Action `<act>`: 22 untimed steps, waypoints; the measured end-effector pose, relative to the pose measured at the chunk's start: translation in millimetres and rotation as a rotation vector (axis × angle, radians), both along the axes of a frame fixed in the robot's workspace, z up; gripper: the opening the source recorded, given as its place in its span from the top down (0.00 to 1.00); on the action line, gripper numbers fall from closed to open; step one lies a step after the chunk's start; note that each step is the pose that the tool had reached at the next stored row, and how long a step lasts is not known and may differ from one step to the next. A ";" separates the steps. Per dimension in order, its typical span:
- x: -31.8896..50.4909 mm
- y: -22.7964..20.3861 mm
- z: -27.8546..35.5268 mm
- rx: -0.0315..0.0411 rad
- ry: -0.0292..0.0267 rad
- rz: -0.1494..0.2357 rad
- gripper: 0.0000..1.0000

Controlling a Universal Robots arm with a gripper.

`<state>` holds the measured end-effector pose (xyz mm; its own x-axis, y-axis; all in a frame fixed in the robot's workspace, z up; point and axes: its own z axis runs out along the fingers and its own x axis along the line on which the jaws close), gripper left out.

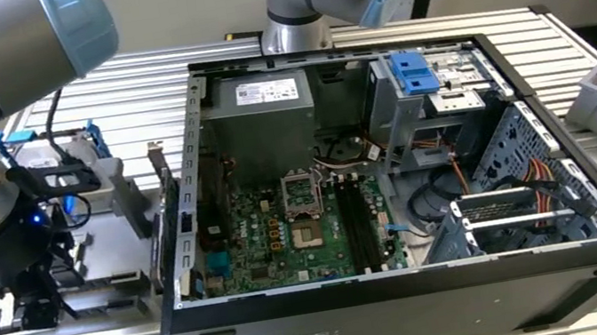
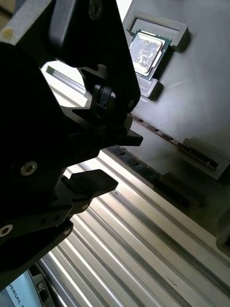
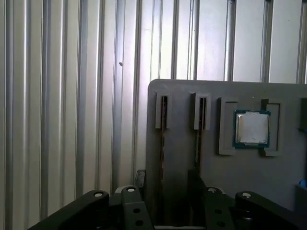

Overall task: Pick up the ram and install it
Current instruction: 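Pick up the ram and move it above insertion slot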

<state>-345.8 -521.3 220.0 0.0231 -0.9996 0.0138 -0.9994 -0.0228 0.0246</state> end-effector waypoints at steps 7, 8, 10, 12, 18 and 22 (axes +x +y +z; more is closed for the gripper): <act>-0.3 0.2 -6.4 -0.0021 0.0000 0.000 0.00; -0.4 0.3 -7.4 -0.0021 -0.0001 0.000 0.00; -0.6 0.2 -9.4 -0.0022 0.0000 0.000 0.00; -0.8 0.0 -11.3 -0.0023 0.0000 0.000 0.00; -1.2 -0.6 -16.8 -0.0021 -0.0001 -0.001 0.00; -1.2 -1.2 -20.5 -0.0022 -0.0001 -0.001 0.00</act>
<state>-346.9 -522.5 199.6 0.0220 -0.9996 0.0160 -0.9995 -0.0216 0.0245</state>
